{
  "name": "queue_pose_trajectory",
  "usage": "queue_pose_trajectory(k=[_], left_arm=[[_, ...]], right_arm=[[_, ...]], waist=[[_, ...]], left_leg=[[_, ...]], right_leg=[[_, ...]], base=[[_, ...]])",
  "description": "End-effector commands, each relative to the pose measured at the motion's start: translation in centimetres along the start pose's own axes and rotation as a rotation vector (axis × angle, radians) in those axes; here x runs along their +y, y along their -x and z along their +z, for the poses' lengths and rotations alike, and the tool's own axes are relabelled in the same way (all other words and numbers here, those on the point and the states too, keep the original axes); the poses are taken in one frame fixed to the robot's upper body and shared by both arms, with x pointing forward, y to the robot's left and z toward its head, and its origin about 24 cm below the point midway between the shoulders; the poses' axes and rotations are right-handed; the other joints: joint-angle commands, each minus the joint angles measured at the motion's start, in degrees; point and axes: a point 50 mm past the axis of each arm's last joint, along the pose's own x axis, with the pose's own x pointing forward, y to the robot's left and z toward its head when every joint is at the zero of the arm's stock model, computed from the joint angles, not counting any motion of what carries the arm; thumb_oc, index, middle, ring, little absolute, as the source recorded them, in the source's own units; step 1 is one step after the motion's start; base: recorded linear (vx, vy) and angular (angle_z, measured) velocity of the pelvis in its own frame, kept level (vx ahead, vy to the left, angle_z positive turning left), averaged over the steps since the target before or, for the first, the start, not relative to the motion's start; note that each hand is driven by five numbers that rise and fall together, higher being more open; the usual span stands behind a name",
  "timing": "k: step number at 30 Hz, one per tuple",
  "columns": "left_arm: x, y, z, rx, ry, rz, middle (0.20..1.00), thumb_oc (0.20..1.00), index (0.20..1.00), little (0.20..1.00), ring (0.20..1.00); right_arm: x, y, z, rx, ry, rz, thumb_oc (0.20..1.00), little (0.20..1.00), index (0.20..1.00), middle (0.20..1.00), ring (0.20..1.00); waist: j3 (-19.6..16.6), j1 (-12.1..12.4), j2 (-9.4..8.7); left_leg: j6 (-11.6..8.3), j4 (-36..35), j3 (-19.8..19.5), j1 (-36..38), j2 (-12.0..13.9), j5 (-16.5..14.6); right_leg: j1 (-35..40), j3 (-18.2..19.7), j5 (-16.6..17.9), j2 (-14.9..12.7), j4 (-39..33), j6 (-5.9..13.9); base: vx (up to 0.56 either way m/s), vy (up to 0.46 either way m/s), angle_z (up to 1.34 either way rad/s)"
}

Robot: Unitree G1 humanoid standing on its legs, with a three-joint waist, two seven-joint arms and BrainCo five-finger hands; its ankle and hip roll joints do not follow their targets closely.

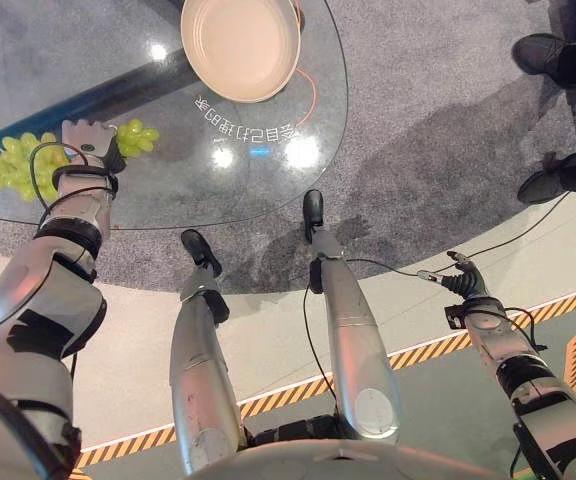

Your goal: Pick up fruits into the plate

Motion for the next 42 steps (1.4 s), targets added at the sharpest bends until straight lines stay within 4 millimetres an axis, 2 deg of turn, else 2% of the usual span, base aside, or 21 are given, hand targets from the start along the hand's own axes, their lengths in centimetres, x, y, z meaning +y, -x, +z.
queue_pose_trajectory(k=[1, 7, 8, 11, 12, 14, 16, 19, 24, 26, 28, 29, 31, 37, 42], left_arm=[[-3.7, 1.4, -3.4, 0.147, 0.019, -0.132, 0.200, 0.200, 0.200, 0.200, 0.200], [-4.0, 1.7, -3.3, 0.172, 0.195, -0.043, 0.200, 0.200, 0.200, 0.200, 0.200], [-4.1, 1.9, -3.3, 0.193, 0.320, 0.007, 0.200, 0.200, 0.200, 0.200, 0.200], [-4.1, 2.1, -3.3, 0.204, 0.519, 0.080, 0.200, 0.200, 0.200, 0.200, 0.200], [-4.1, 2.2, -3.3, 0.206, 0.551, 0.089, 0.200, 0.200, 0.200, 0.200, 0.200], [-4.7, 2.8, -3.4, 0.251, 0.739, 0.131, 0.200, 0.200, 0.200, 0.200, 0.200], [-5.5, 3.4, -3.2, 0.254, 0.796, 0.137, 0.200, 0.200, 0.200, 0.200, 0.200], [-7.6, 4.9, -2.4, 0.262, 0.877, 0.112, 0.200, 0.200, 0.200, 0.200, 0.200], [-12.2, 9.2, -0.3, 0.258, 0.950, 0.014, 0.200, 0.200, 0.200, 0.200, 0.200], [-13.1, 10.5, 0.3, 0.247, 0.987, 0.004, 0.200, 0.200, 0.200, 0.200, 0.200], [-13.3, 10.9, 0.6, 0.240, 0.995, 0.001, 0.200, 0.200, 0.200, 0.200, 0.200], [-13.4, 11.9, 1.2, 0.194, 1.052, -0.011, 0.200, 0.200, 0.200, 0.200, 0.200], [-12.6, 12.6, 1.8, 0.093, 1.117, 0.002, 0.200, 0.200, 0.200, 0.200, 0.200], [-7.8, 13.0, 2.9, -0.233, 1.175, 0.086, 0.200, 0.200, 0.200, 0.200, 0.200], [-5.5, 13.1, 3.7, -0.362, 1.228, 0.082, 0.200, 0.200, 0.200, 0.200, 0.200]], right_arm=[[-1.4, 0.6, -1.6, 0.041, 0.002, -0.040, 1.000, 1.000, 1.000, 1.000, 1.000], [-0.9, 0.8, -1.2, 0.010, -0.026, -0.023, 1.000, 1.000, 1.000, 1.000, 1.000], [-0.3, 1.0, -0.8, -0.024, -0.052, 0.008, 1.000, 1.000, 1.000, 1.000, 1.000], [1.0, 1.6, -0.3, -0.082, -0.101, 0.060, 1.000, 1.000, 1.000, 1.000, 1.000], [1.2, 1.7, -0.2, -0.086, -0.109, 0.069, 1.000, 1.000, 1.000, 1.000, 1.000], [2.0, 2.3, -0.6, -0.075, -0.148, 0.082, 1.000, 1.000, 1.000, 1.000, 1.000], [2.3, 2.5, -0.7, -0.076, -0.180, 0.097, 1.000, 1.000, 1.000, 1.000, 1.000], [3.0, 2.8, -0.1, -0.106, -0.213, 0.123, 1.000, 1.000, 1.000, 1.000, 1.000], [4.9, 4.2, 0.4, -0.148, -0.208, 0.212, 1.000, 1.000, 1.000, 1.000, 1.000], [5.3, 4.8, 0.3, -0.160, -0.196, 0.256, 1.000, 1.000, 1.000, 1.000, 1.000], [5.5, 5.0, 0.4, -0.164, -0.189, 0.276, 1.000, 1.000, 1.000, 1.000, 1.000], [6.2, 5.7, 0.4, -0.168, -0.175, 0.365, 1.000, 1.000, 1.000, 1.000, 1.000], [6.9, 6.3, 0.6, -0.175, -0.161, 0.470, 1.000, 1.000, 1.000, 1.000, 1.000], [8.1, 7.1, 2.8, -0.230, -0.109, 0.648, 1.000, 1.000, 1.000, 1.000, 1.000], [8.2, 7.2, 4.9, -0.307, -0.039, 0.750, 1.000, 1.000, 1.000, 1.000, 1.000]], waist=[[-1.2, 0.3, -2.69], [-1.2, 0.6, -2.76], [-1.2, 0.9, -2.66], [-1.2, 1.6, -2.34], [-1.2, 1.7, -2.24], [-1.2, 2.5, -1.55], [-1.2, 3.1, -0.96], [-2.2, 4.1, 0.26], [-7.1, 5.4, 1.60], [-8.8, 5.7, 1.91], [-9.5, 5.8, 1.99], [-12.2, 6.6, 2.36], [-14.7, 7.4, 2.82], [-20.9, 10.1, 2.84], [-22.7, 11.4, 2.58]], left_leg=[[0.59, 2.5, 0.9, -2.1, -4.5, -4.4], [0.59, 1.6, 0.8, -0.2, -4.7, -4.2], [0.56, 1.2, 0.8, 1.1, -4.8, -4.2], [0.39, -0.2, 0.9, 4.5, -4.9, -4.1], [0.36, -0.5, 1.0, 5.2, -4.9, -4.1], [0.22, -2.0, 1.3, 9.6, -4.8, -4.0], [0.17, -3.1, 1.8, 12.9, -4.7, -3.9], [-0.02, -5.1, 1.7, 16.7, -5.0, -3.5], [-0.28, -10.8, 1.7, 25.8, -5.3, -2.5], [-0.50, -12.8, 1.6, 28.1, -5.3, -1.8], [-0.60, -13.4, 1.6, 29.0, -5.2, -1.6], [-0.86, -16.1, 1.5, 33.0, -5.1, -1.2], [-0.99, -18.0, 1.5, 36.4, -5.0, -0.7], [-0.69, -19.2, 1.3, 41.7, -3.9, -1.0], [-0.76, -20.0, 0.8, 44.6, -3.3, -1.5]], right_leg=[[0.4, -0.9, -2.7, 4.9, 1.1, -0.15], [2.2, -0.9, -3.1, 5.2, 0.8, -0.28], [3.4, -0.9, -3.5, 5.2, 0.7, -0.25], [6.7, -1.4, -4.0, 4.6, 0.0, 0.00], [7.4, -1.5, -4.1, 4.5, -0.2, 0.07], [11.3, -2.3, -4.8, 3.5, -1.0, 0.49], [14.4, -3.2, -5.4, 2.6, -1.4, 0.77], [18.0, -4.2, -6.0, 1.5, -2.3, 1.09], [27.1, -5.2, -5.8, -0.7, -6.4, 2.33], [29.8, -5.7, -5.2, -1.1, -8.4, 2.52], [30.9, -5.9, -5.1, -1.2, -9.1, 2.68], [35.6, -7.0, -4.8, -1.8, -11.8, 3.08], [39.5, -8.1, -4.6, -2.1, -13.8, 3.25], [45.8, -10.4, -4.6, -2.8, -15.1, 3.19], [49.1, -11.2, -4.4, -2.7, -16.7, 3.27]], base=[[-0.07, -0.027, 0.01], [-0.01, -0.004, 0.00], [0.00, 0.000, 0.00], [0.00, 0.000, 0.00], [0.00, 0.000, 0.00], [0.02, -0.013, 0.06], [0.02, 0.003, 0.06], [0.02, 0.009, 0.01], [0.10, 0.029, 0.04], [0.05, 0.033, 0.04], [0.06, 0.020, 0.09], [0.17, 0.039, 0.04], [0.13, 0.027, 0.05], [0.11, -0.035, 0.14], [0.07, -0.043, 0.01]])
